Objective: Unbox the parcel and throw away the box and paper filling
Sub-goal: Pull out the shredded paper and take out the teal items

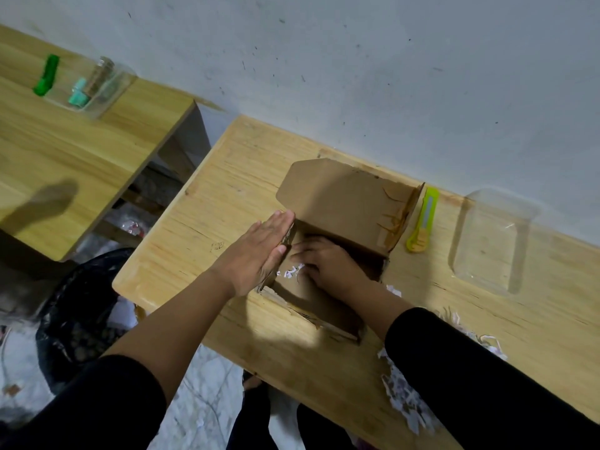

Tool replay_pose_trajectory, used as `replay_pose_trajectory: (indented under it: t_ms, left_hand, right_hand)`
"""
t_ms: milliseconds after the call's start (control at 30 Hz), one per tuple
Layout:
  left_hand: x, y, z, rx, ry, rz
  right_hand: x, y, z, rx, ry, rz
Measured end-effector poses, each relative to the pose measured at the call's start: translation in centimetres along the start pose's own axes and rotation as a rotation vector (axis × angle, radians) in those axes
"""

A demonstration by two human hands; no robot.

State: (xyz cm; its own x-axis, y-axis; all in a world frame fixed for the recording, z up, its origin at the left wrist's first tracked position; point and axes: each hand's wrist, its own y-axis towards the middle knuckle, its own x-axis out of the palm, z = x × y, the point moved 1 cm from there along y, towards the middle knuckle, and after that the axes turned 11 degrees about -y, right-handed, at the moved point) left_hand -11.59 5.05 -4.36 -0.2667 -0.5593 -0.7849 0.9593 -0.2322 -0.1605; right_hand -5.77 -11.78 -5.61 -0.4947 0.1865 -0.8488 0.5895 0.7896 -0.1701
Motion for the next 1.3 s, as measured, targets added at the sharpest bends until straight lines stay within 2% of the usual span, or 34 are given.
replay_pose_trajectory:
  t_ms: [133,300,567,667,833,900,1067,1300]
  left_hand:
    - [0.0,0.0,0.1,0.003,-0.023,0.002]
    - [-0.1,0.0,0.1,0.004,-0.085,0.014]
    - [-0.2,-0.1,0.3,-0.004,-0.158,-0.002]
    - [-0.2,-0.2,0.1,-0.002,-0.178,0.000]
    - [0.0,-0.1,-0.1,0.009,-0.186,0.001]
    - [-0.1,-0.1,0.0,0.011,-0.186,0.006]
    - [-0.3,-0.1,0.2,0.008,-0.204,0.006]
    - [-0.2,-0.1,0.2,-0.001,-0.188,0.000]
  right_hand:
    - [-0.6,-0.7,-0.5,0.086,-0.030,0.018]
    - [-0.4,-2.3,-0.5,0.209,-0.139,-0.099]
    - [0.6,-0.8,-1.9,0.293,0.084,-0.061]
    - [0.8,-0.9,-1.8,0.249,0.075,-0.030]
    - [0.9,-1.0,-1.7,-0.076,-0.104,0.082]
    - [0.9,-0.8,-1.6,-0.155,-0.172,0.078]
    - [1.0,-0.1,-1.2,-0.197,-0.249,0.042]
    - [2.3,0.2,-2.3,-0.085,-0.150,0.122]
